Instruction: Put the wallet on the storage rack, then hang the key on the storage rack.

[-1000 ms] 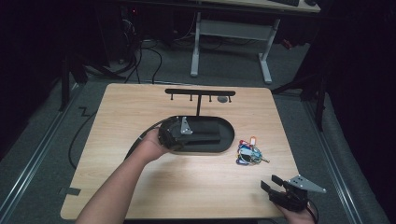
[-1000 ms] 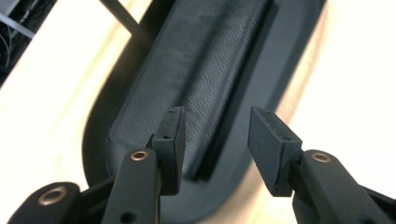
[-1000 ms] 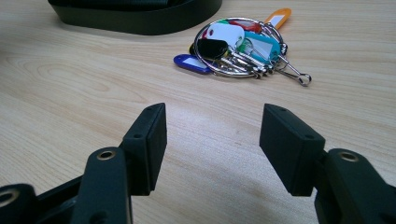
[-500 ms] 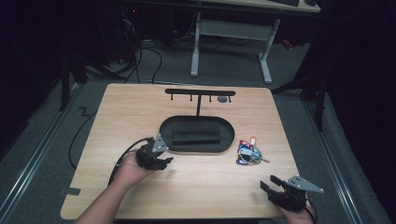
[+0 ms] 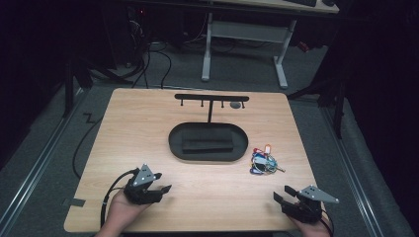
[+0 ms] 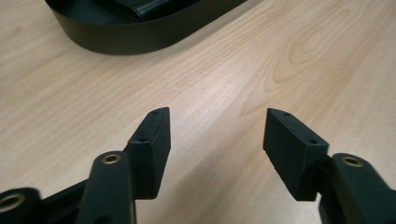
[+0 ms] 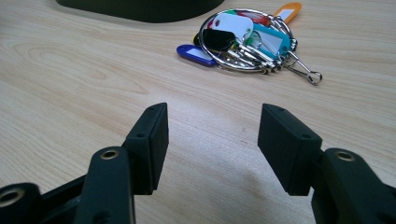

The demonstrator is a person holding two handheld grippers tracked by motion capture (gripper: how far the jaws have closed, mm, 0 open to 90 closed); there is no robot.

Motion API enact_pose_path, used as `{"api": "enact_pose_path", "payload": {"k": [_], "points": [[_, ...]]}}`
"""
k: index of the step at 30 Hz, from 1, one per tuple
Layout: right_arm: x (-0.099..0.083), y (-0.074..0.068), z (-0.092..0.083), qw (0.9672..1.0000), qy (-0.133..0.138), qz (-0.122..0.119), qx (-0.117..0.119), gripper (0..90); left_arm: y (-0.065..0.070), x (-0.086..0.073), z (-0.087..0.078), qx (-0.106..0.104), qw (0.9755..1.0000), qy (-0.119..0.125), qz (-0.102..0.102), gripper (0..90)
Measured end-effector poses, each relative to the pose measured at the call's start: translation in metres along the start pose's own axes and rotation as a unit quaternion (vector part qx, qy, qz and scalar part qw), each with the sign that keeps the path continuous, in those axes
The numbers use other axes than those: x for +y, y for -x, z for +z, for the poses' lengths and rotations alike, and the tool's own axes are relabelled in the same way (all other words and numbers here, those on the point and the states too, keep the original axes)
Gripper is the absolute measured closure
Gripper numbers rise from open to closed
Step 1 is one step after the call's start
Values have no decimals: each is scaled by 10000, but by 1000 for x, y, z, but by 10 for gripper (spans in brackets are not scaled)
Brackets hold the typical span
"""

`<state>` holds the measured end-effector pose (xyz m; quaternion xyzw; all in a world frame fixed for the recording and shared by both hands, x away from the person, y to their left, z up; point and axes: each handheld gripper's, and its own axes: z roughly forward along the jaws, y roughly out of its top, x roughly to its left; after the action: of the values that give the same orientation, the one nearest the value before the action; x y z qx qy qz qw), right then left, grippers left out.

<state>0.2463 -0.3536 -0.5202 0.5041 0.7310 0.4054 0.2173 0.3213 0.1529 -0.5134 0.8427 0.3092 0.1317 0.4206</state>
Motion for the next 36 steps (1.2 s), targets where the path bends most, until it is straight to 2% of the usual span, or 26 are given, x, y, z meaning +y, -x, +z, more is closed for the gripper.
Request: {"api": "enact_pose_path", "payload": {"k": [3, 4, 6, 8, 12, 14, 16, 18, 20, 22, 25, 27, 31, 36], "points": [[0, -1, 1, 10000, -6, -70, -1, 430, 3, -10, -7, 63, 9997, 151, -160, 406], [0, -2, 1, 10000, -5, -96, -5, 430, 4, -11, -9, 27, 9998, 117, -168, 402], [0, -2, 2, 10000, 14, -75, -8, 421, 5, -12, -12, 103, 9998, 139, -116, 375], [1, -3, 3, 10000, 25, -68, 5, 414, 4, -13, -13, 120, 9996, 194, -162, 373], [0, -8, 3, 9999, 14, -126, -57, 398, 2, -11, -13, 30, 9990, 323, -319, 336], [2, -12, 2, 9995, -69, -241, -169, 393, 2, -9, -12, -34, 9986, 404, -347, 326], [4, -14, 2, 9989, -200, -352, -248, 393, 3, -7, -9, -90, 9992, 248, -306, 322], [8, -16, 4, 9983, -385, -379, -219, 389, 4, -8, -7, -140, 9994, 233, -212, 322], [13, -22, 7, 9955, -654, -629, -271, 385, 4, -8, -7, -158, 9994, 253, -163, 318], [20, -27, 10, 9931, -876, -740, -237, 385, 4, -9, -7, -185, 9994, 274, -127, 317], [32, -32, 13, 9895, -1233, -742, -150, 387, 4, -11, -8, -286, 9991, 272, -160, 317], [43, -35, 18, 9854, -1521, -770, -31, 385, 5, -10, -8, -293, 9991, 279, -101, 317], [60, -39, 29, 9773, -2010, -643, 178, 358, 7, -10, -9, -300, 9993, 212, -16, 320], [81, -42, 45, 9685, -2348, -818, 109, 329, 8, -10, -9, -309, 9991, 279, 66, 319]]}}
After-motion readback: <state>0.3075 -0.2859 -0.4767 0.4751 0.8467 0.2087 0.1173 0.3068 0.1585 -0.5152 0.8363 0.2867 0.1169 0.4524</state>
